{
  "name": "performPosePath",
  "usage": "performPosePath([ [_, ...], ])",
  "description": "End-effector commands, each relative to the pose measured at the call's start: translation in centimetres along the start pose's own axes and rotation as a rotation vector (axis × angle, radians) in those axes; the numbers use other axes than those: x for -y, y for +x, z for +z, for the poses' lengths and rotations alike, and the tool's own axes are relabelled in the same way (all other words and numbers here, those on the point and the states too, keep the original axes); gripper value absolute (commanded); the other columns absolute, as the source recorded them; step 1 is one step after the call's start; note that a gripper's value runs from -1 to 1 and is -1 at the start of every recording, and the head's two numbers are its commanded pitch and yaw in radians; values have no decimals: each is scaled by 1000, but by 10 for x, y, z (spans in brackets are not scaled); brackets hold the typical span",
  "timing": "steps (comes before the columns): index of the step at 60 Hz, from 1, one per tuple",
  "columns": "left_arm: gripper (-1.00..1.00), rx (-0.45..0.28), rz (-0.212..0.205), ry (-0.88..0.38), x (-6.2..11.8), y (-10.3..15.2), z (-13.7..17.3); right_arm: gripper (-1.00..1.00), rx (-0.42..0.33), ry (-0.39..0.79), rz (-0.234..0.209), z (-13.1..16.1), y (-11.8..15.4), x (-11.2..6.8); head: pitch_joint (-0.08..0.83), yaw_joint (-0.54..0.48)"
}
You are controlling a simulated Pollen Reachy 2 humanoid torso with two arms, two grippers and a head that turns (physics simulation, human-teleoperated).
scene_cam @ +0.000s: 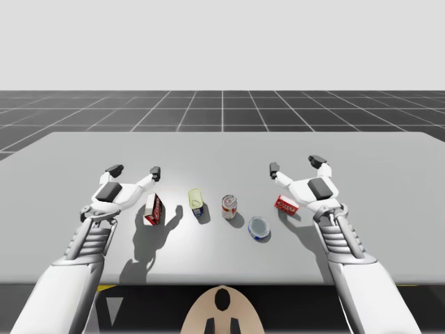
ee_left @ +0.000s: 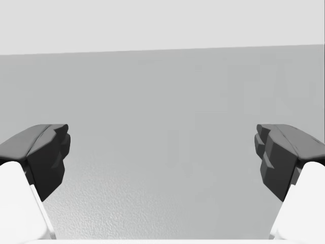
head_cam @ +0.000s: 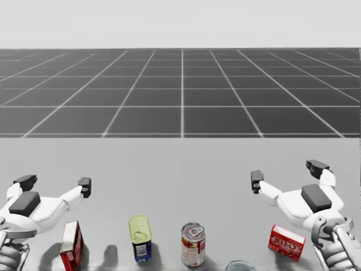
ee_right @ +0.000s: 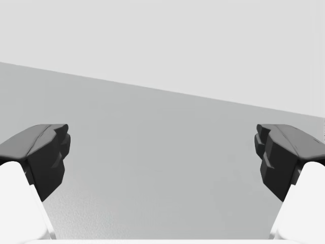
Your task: Grasp the soup can and hold it up.
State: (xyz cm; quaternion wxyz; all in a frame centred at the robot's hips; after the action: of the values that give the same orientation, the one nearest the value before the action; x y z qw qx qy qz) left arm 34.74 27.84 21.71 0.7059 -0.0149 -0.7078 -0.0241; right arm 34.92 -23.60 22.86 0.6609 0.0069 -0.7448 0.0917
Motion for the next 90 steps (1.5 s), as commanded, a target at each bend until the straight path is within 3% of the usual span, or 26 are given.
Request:
performPosePath([
  [1, -1000, -2, 3, -6, -1, 0, 0, -1000, 2, -2, 11, -1, 0, -1, 389, 8],
  [21, -1000, -1, 11, -14, -1, 1, -1, -1000, -4, 7, 19, -1, -1, -3, 631, -23],
  [34, -1000, 6, 17, -21, -1, 1, 0, -1000, 4, 20, 18, 1, 0, -5, 677, -25],
  [44, -1000, 12, 21, -22, -1, 2, 0, -1000, -21, 160, -110, 13, 15, -8, 663, -27],
  [52, -1000, 13, 19, -26, 0, 1, 0, -1000, -46, 285, -157, 30, 28, -22, 662, -33],
  [56, -1000, 13, 20, -26, 0, 1, 0, -1000, -65, 320, -237, 40, 32, -31, 661, -33],
  [58, -1000, 13, 18, -26, 0, 1, 0, -1000, -66, 351, -229, 43, 32, -34, 661, -34],
  [62, -1000, 12, 18, -26, 1, 1, 0, -1000, -92, 387, -265, 50, 30, -42, 659, -35],
  [69, -1000, 10, 16, -27, 1, 0, 0, -1000, -116, 432, -275, 58, 22, -55, 658, -35],
  [82, -1000, 9, 14, -28, 2, -1, -1, -1000, -171, 512, -298, 62, -12, -81, 659, -39],
  [90, -1000, 9, 12, -30, 2, -1, -1, -1000, -193, 537, -284, 60, -28, -98, 661, -38],
])
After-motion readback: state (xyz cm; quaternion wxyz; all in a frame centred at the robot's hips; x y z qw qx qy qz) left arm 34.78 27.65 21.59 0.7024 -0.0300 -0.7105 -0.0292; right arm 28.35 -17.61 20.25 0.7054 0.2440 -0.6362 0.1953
